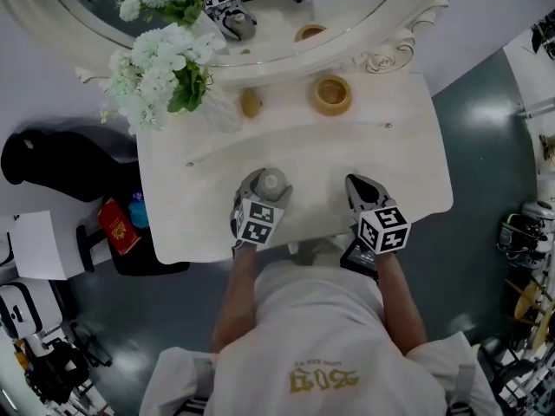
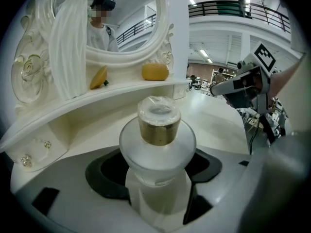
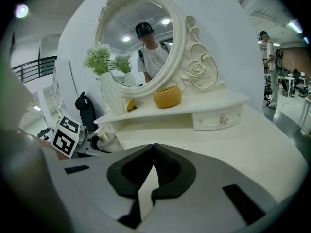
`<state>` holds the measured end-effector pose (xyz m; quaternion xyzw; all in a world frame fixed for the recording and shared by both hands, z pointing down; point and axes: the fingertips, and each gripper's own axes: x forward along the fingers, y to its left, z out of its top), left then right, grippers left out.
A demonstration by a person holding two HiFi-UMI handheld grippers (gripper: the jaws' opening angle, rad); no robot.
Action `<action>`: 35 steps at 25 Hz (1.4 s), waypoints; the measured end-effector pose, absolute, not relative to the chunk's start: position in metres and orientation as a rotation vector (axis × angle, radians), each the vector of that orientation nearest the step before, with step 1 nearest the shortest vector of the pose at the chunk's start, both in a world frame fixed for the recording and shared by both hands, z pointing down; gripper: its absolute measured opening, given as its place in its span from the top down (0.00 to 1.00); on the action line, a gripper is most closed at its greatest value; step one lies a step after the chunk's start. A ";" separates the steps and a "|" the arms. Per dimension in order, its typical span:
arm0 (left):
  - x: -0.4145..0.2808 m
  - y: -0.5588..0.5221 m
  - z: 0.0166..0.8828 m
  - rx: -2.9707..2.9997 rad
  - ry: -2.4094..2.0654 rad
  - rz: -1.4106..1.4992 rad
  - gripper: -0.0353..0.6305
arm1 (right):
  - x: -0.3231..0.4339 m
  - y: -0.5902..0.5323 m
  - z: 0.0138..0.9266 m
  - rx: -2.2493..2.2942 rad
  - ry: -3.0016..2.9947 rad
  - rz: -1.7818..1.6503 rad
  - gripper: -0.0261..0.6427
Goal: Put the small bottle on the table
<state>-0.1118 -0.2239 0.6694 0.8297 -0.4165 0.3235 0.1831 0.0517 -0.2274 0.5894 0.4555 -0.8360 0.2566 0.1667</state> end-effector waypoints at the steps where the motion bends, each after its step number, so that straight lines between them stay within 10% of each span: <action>1: -0.112 -0.223 0.670 2.335 -1.167 0.914 0.43 | 0.049 -0.228 0.588 1.292 -2.384 0.728 0.94; 22: -0.139 -0.195 0.631 2.246 -1.206 0.588 0.45 | 0.026 -0.213 0.546 1.273 -2.484 0.617 0.94; 35: -0.155 -0.181 0.541 2.387 -1.358 0.355 0.79 | 0.013 -0.192 0.506 1.385 -2.545 0.496 0.94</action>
